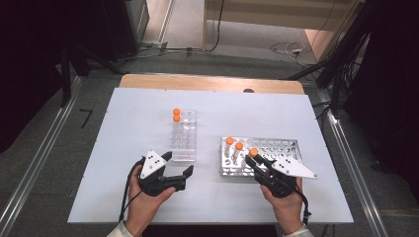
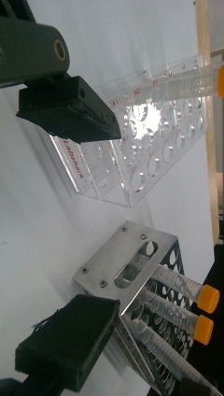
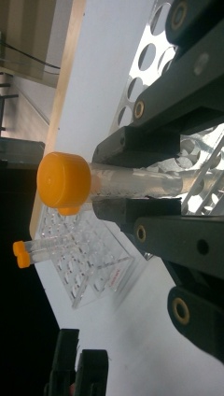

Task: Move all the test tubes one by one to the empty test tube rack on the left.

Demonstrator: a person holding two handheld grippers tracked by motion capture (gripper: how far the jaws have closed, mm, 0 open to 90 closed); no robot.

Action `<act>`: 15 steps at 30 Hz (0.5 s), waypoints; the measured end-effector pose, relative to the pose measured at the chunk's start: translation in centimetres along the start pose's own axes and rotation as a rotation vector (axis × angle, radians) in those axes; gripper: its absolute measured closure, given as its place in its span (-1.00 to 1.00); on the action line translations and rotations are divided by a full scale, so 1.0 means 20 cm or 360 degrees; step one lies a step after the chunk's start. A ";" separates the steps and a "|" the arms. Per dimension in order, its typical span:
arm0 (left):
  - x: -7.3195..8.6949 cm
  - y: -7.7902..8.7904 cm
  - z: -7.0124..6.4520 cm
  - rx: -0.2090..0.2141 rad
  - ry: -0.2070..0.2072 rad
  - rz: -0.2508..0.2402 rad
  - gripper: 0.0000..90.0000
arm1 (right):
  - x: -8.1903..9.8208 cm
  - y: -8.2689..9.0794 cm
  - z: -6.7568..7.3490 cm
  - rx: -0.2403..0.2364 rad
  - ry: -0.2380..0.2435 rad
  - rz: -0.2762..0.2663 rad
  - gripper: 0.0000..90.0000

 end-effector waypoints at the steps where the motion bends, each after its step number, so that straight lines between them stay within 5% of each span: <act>1: 0.00 0.00 0.00 0.0000 0.0000 0.0000 -0.65 | -0.01 0.01 0.00 -0.0003 -0.0002 -0.0009 0.59; 15: -0.01 0.01 -0.01 0.0017 0.0004 -0.0013 -0.65 | -0.07 0.12 0.05 -0.0066 0.0014 -0.0097 0.60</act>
Point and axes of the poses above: each handheld gripper's, and its own axes: y roughly backward along the jaws, x roughly out of its underside, z roughly to its left, the point moved 4 cm from there along -y, roughly forward along the jaws, and after that the axes turned 2 degrees about -x, right-handed, at the moved point
